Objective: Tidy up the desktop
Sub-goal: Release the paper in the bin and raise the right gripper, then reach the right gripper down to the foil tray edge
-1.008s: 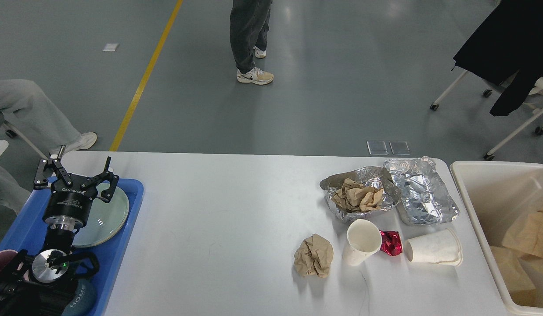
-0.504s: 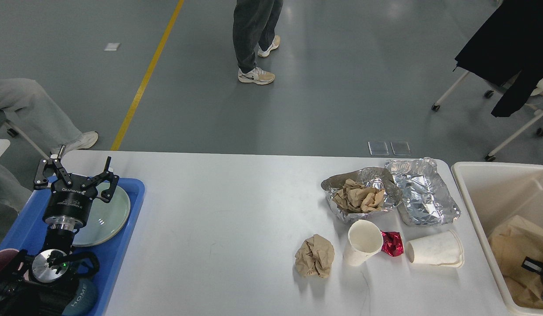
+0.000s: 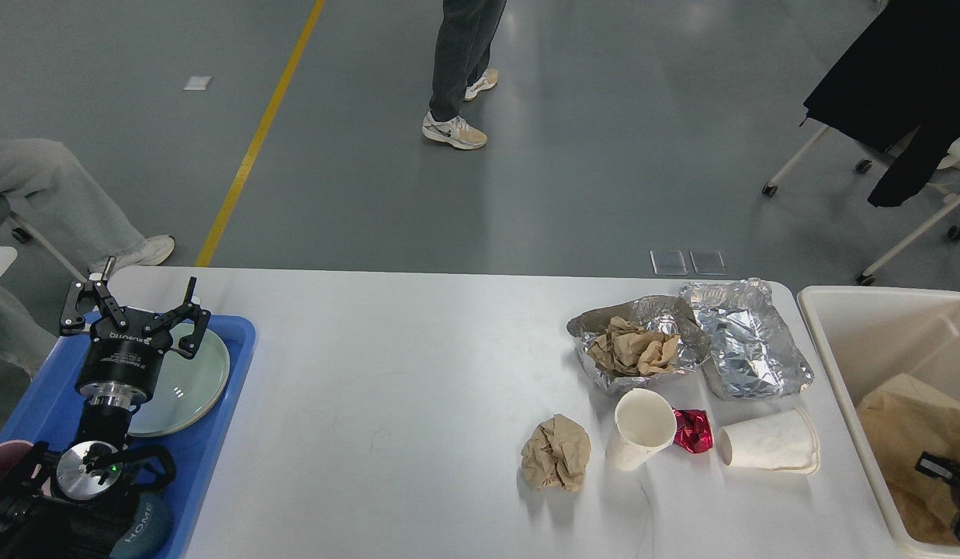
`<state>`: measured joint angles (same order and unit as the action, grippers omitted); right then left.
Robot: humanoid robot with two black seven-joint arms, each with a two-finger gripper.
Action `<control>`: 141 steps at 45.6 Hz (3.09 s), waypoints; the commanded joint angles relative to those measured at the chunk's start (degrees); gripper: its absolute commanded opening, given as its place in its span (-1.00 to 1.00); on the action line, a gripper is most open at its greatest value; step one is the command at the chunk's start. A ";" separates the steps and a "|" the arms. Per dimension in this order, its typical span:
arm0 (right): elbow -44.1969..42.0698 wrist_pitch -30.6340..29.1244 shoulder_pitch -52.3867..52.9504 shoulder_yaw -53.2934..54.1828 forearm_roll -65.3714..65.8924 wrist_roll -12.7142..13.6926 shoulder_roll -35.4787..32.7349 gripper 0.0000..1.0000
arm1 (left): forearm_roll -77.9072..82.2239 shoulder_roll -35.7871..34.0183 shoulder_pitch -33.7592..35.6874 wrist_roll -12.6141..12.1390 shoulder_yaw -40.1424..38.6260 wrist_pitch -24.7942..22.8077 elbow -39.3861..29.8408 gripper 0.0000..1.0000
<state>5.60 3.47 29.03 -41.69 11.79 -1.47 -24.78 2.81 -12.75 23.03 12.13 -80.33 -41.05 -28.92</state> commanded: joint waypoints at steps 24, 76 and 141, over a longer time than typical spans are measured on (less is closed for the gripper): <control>7.74 -1.71 7.61 -0.58 0.95 0.59 -5.61 1.00 | 0.00 -0.08 0.00 0.00 0.00 0.00 0.00 0.93; 87.39 -51.55 113.52 -36.18 1.40 9.04 6.50 1.00 | 0.00 -0.08 0.00 0.09 0.00 0.09 0.00 0.93; 30.10 -19.29 40.68 -26.78 18.27 -0.55 18.98 1.00 | 0.00 0.00 0.00 0.00 0.00 0.00 0.00 0.93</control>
<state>43.65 -15.86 75.87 -68.77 30.20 -2.15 -7.32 2.84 -12.74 23.07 12.12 -80.33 -41.06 -28.92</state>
